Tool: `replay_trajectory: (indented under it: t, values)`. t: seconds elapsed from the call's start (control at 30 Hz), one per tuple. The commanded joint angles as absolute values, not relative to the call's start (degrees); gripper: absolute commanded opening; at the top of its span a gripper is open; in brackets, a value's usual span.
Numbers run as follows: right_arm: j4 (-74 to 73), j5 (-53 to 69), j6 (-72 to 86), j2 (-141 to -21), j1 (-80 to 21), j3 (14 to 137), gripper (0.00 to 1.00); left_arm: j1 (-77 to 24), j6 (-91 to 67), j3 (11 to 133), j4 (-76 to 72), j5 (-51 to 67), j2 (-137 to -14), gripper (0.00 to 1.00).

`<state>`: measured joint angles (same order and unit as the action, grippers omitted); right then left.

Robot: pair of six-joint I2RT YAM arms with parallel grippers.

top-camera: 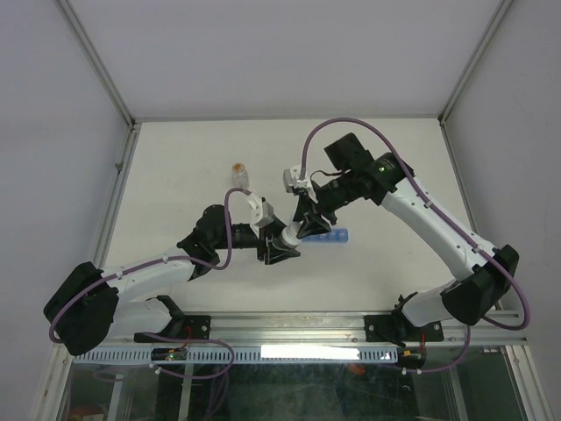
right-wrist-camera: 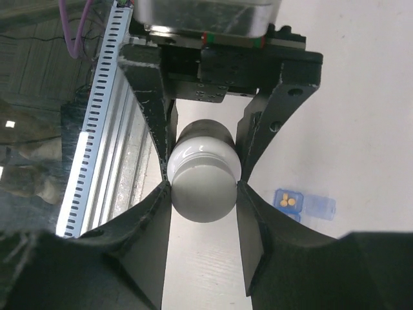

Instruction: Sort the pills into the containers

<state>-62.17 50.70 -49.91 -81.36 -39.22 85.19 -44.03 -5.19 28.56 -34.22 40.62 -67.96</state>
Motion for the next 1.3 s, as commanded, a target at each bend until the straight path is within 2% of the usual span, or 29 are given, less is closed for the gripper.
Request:
replay_trajectory:
  t: [0.0, 0.17, 0.5, 0.7, 0.8, 0.9, 1.0, 1.27]
  values:
    - [-65.6, 46.5, -43.2, -84.1, -40.3, 86.1, 0.31, -45.4, -0.8, 31.5, -39.6, 32.8, -64.6, 0.00]
    - [-64.7, 41.8, -34.8, -86.2, -40.5, 88.1, 0.26, -47.4, 2.6, 32.6, -35.6, 24.1, -64.1, 0.00]
    - [-56.1, 36.0, -12.5, -87.3, -40.4, 87.7, 0.26, -52.2, 8.5, 32.7, -37.2, 7.7, -65.7, 0.00]
    - [-53.7, 37.3, -6.1, -87.5, -40.3, 87.0, 0.27, -53.1, 8.4, 33.1, -39.5, 2.5, -67.7, 0.00]
    - [-54.3, 39.0, -5.6, -87.9, -40.4, 87.9, 0.35, -53.1, 8.0, 33.3, -40.2, 2.1, -68.8, 0.00]
    - [-55.5, 40.0, -6.4, -88.3, -40.0, 90.3, 0.53, -53.1, 7.9, 33.7, -40.2, 3.1, -70.0, 0.00]
    - [-56.5, 42.1, -7.1, -87.9, -38.8, 92.1, 0.66, -53.1, 7.7, 33.2, -40.2, 3.6, -69.8, 0.00]
    - [-57.4, 45.7, -8.4, -83.6, -35.1, 95.3, 0.85, -53.1, 7.2, 30.7, -39.9, 5.5, -66.8, 0.00]
